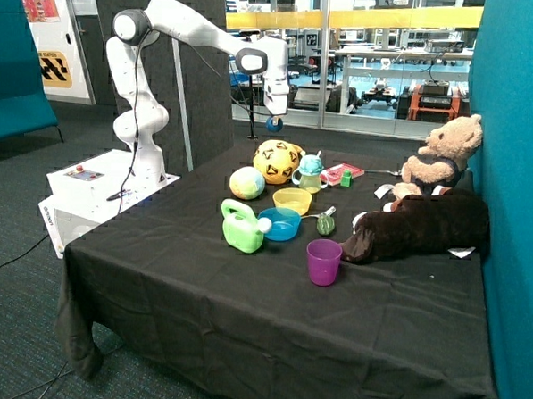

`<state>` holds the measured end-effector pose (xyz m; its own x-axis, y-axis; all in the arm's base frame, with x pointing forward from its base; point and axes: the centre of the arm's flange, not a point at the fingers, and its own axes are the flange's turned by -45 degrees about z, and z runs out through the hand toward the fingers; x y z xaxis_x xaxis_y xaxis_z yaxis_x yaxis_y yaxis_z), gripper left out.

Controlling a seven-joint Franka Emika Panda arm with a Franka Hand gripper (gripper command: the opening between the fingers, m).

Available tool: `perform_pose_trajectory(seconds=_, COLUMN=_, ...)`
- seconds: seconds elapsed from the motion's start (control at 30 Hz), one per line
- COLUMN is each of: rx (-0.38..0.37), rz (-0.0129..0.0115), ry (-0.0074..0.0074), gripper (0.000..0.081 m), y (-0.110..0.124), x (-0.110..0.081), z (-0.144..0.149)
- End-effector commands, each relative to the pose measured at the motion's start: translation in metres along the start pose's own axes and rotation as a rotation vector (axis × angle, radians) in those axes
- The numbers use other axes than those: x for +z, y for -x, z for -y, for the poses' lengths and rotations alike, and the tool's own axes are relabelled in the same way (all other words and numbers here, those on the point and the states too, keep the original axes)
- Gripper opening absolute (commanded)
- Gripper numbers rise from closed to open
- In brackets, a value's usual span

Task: Sort the balls from left to right in order of size

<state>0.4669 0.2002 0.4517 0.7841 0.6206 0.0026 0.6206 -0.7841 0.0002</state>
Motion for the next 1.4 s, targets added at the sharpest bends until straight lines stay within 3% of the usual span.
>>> perform_pose_trajectory(seconds=0.0, rx=0.27, rz=0.0026, ry=0.0002, gripper=0.0, y=-0.006, x=-0.008, z=-0.052)
perform_pose_trajectory(seconds=0.33, rx=0.446, rz=0.0026, ry=0.0004, gripper=0.0, y=-0.002, x=-0.029, z=-0.106)
perform_pose_trajectory(seconds=0.47, rx=0.463, rz=0.0026, ry=0.0004, gripper=0.0, y=0.001, x=-0.032, z=-0.113)
perform_pose_trajectory(seconds=0.63, rx=0.538, rz=0.0026, ry=0.0005, gripper=0.0, y=0.012, x=-0.033, z=-0.13)
perform_pose_trajectory(seconds=0.77, rx=0.661, rz=0.0026, ry=0.0007, gripper=0.0, y=0.037, x=-0.031, z=-0.159)
perform_pose_trajectory(seconds=0.87, rx=0.656, rz=0.0026, ry=0.0007, gripper=0.0, y=0.042, x=-0.031, z=-0.164)
perform_pose_trajectory(seconds=0.93, rx=0.761, rz=0.0026, ry=0.0008, gripper=0.0, y=0.053, x=-0.028, z=-0.176)
perform_pose_trajectory(seconds=1.0, rx=0.77, rz=0.0026, ry=0.0008, gripper=0.0, y=0.06, x=-0.027, z=-0.183)
perform_pose_trajectory(seconds=1.17, rx=0.909, rz=0.0025, ry=0.001, gripper=0.0, y=0.089, x=-0.025, z=-0.216)
perform_pose_trajectory(seconds=1.37, rx=0.971, rz=0.0025, ry=0.0011, gripper=0.0, y=0.112, x=-0.023, z=-0.233)
